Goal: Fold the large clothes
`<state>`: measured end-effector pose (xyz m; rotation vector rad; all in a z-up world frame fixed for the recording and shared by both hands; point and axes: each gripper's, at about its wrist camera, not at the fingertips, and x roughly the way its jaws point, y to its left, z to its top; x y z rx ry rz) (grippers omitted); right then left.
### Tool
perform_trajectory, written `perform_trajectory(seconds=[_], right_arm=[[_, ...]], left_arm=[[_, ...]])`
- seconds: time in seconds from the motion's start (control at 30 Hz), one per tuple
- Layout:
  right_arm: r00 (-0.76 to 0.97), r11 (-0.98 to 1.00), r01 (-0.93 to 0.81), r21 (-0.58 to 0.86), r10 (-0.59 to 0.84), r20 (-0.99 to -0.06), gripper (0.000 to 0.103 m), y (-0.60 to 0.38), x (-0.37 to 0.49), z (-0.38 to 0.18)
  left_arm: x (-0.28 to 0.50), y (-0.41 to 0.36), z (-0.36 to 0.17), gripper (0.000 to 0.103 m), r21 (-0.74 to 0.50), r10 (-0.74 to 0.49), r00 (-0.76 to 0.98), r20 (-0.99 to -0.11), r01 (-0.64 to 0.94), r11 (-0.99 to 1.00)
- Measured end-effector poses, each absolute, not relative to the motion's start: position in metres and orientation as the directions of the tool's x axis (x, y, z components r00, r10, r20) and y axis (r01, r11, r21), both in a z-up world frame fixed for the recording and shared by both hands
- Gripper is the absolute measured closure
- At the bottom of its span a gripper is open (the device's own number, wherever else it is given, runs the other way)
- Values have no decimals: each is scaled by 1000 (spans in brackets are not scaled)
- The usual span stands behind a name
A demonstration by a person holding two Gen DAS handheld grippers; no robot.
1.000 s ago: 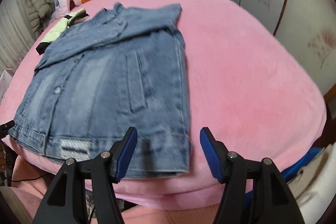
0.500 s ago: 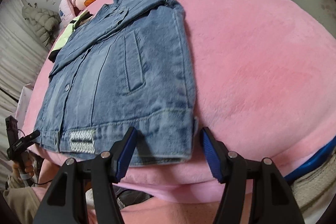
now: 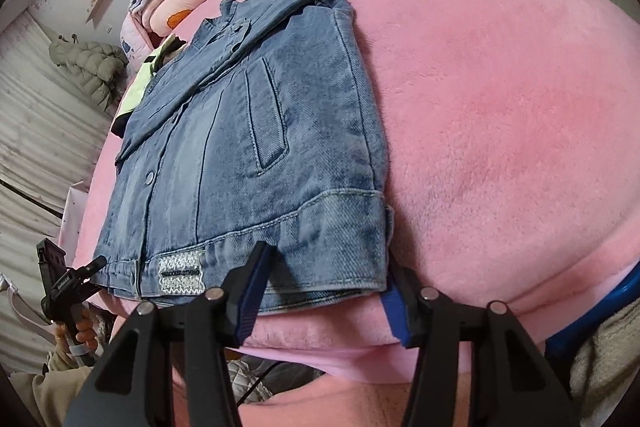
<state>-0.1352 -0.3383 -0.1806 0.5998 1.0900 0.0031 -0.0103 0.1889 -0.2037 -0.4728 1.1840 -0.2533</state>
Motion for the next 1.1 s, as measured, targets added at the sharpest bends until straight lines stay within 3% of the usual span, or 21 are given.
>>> perform_trajectory(seconds=[0.13,0.17,0.2,0.37,0.57,0.7,0.9,1.1], right_arm=[[490,836,292,464,286,-823,65,-339,-136,-181],[490,849,284,445,271,-829,68,-336,-136,-179],[490,863,273,425,255,-833,71,-333,-136,-176],[521,916,210,343,192,-832,78,-319,-134,-148],[601,933,123,339,202,-773,81,-309,-116,-101],[654,929,78,361,225,-722,83,-310,-83,-64],[713,938,54,342,203,-671,87,-323,-5,-16],[735,944,110,311,134,-665,97,-349,107,2]], left_arm=[[-9,196,-204,78,-512,-444,372,-815,-102,853],[-10,193,-201,89,-497,-429,376,-821,-102,862],[-9,191,-198,90,-483,-416,377,-828,-101,870],[-4,182,-176,93,-461,-392,378,-838,-109,881],[18,183,-134,93,-601,-499,437,-748,-128,789],[50,176,-104,93,-622,-509,477,-717,-108,775],[142,170,-58,93,-627,-478,560,-677,-100,772],[256,161,-54,93,-591,-424,584,-692,-122,797]])
